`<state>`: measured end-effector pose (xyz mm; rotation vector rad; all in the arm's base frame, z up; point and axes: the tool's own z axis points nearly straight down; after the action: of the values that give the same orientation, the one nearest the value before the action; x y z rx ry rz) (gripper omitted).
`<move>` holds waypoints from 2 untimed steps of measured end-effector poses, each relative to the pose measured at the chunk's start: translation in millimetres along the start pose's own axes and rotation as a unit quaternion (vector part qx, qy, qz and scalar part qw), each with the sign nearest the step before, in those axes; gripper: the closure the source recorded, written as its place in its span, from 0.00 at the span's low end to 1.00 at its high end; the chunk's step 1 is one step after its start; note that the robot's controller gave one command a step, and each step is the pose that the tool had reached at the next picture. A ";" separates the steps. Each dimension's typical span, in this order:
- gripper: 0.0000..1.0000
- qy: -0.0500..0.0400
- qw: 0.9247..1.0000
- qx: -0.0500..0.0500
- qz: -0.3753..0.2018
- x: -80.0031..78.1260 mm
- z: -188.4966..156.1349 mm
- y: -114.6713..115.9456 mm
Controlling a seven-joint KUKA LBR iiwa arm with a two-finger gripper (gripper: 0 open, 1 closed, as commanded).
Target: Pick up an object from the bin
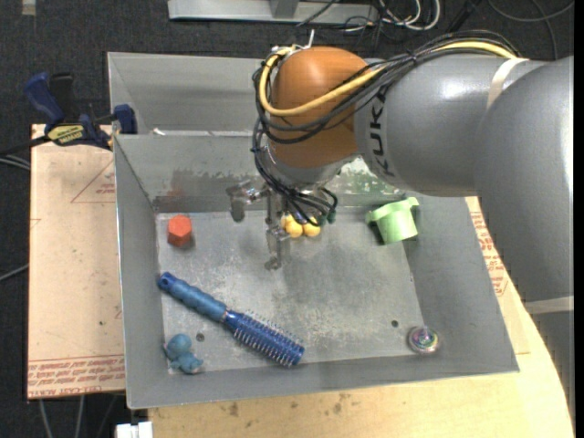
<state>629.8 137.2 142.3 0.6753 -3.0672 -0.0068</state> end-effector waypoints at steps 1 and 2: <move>0.00 0.001 0.987 0.001 0.160 53.1 64.0 98.1; 1.00 0.000 0.987 0.002 0.162 52.6 63.3 95.4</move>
Offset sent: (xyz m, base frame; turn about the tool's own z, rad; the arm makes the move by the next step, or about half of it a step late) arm -0.0877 0.0643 -0.0620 0.3259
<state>541.8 201.9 79.4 0.1687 -3.1361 -0.0015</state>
